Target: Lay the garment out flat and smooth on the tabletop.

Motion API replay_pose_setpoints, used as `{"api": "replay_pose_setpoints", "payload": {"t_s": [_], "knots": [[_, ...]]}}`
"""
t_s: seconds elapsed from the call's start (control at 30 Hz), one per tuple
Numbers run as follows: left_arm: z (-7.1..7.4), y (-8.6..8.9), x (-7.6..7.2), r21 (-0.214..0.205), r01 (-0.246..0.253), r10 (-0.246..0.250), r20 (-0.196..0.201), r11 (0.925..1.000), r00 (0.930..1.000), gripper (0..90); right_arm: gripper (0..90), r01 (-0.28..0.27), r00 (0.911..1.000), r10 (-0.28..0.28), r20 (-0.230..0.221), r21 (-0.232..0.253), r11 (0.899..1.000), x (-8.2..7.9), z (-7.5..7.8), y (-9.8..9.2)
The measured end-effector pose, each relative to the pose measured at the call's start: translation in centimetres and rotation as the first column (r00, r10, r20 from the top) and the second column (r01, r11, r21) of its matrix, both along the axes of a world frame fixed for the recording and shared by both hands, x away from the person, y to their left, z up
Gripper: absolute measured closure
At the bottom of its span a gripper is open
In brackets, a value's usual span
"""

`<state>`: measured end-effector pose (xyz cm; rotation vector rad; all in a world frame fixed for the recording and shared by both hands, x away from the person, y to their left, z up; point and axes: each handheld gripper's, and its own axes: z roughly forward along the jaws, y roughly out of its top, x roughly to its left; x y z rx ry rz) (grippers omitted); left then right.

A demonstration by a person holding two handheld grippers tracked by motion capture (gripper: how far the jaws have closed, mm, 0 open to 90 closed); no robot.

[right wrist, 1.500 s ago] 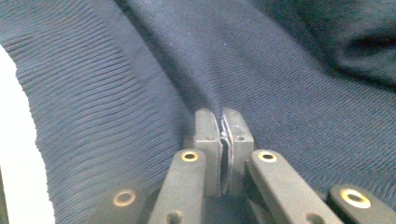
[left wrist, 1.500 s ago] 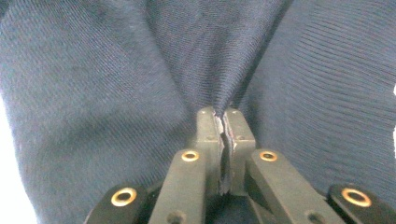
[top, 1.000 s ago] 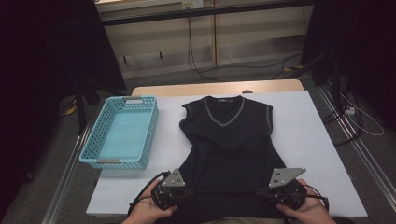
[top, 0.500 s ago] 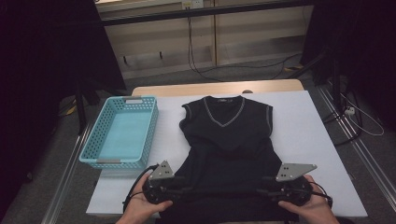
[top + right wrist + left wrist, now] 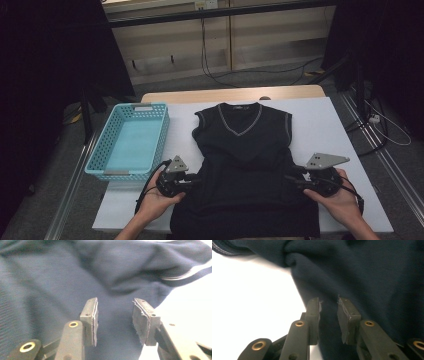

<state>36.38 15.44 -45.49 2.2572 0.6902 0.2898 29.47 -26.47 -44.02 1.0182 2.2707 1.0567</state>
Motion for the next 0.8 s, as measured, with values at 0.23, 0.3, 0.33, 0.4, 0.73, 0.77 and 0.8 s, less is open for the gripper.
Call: {"api": "replay_pose_setpoints", "payload": {"t_s": [0.23, 0.3, 0.33, 0.4, 0.73, 0.77, 0.8], "knots": [[-0.2, 0.7, 1.0, -0.005, -0.067, 0.067, -0.012, 0.9977, 0.9977, 64.4, 54.5, 0.072, 0.9971, -0.073, -0.023, -0.025, 0.997, 2.8, -1.4, -1.0], [-0.2, 0.7, 1.0, -0.013, -0.076, 0.076, -0.009, 0.997, 0.9971, 63.1, 67.6, 0.051, 0.9964, -0.054, -0.065, -0.035, 0.998, 3.1, -2.1, -0.8], [-0.2, 0.7, 1.0, -0.011, -0.078, 0.078, -0.005, 0.9969, 0.9969, 63.1, 75.6, 0.046, 0.9954, -0.05, -0.082, -0.046, 0.998, 2.9, -2.3, -0.7], [-0.3, 0.5, 1.0, -0.006, -0.08, 0.08, -0.004, 0.9968, 0.9968, 61.0, 86.2, 0.051, 0.9934, -0.056, -0.1, -0.054, 0.997, 2.6, -2.4, -0.8], [-0.3, 0.9, 1.6, -0.036, -0.109, 0.108, -0.028, 0.9934, 0.9938, 54.5, 88.3, 0.163, 0.9767, -0.175, -0.125, -0.098, 0.982, -0.2, -2.3, -3.7], [-0.3, 1.0, 1.7, -0.036, -0.115, 0.114, -0.026, 0.9927, 0.9931, 54.6, 88.3, 0.176, 0.9745, -0.187, -0.123, -0.098, 0.98, -0.5, -2.3, -4.1], [-0.2, 1.0, 1.6, -0.033, -0.121, 0.12, -0.021, 0.9922, 0.9926, 55.2, 88.4, 0.187, 0.9723, -0.199, -0.122, -0.103, 0.977, -0.7, -2.3, -4.4]]}}
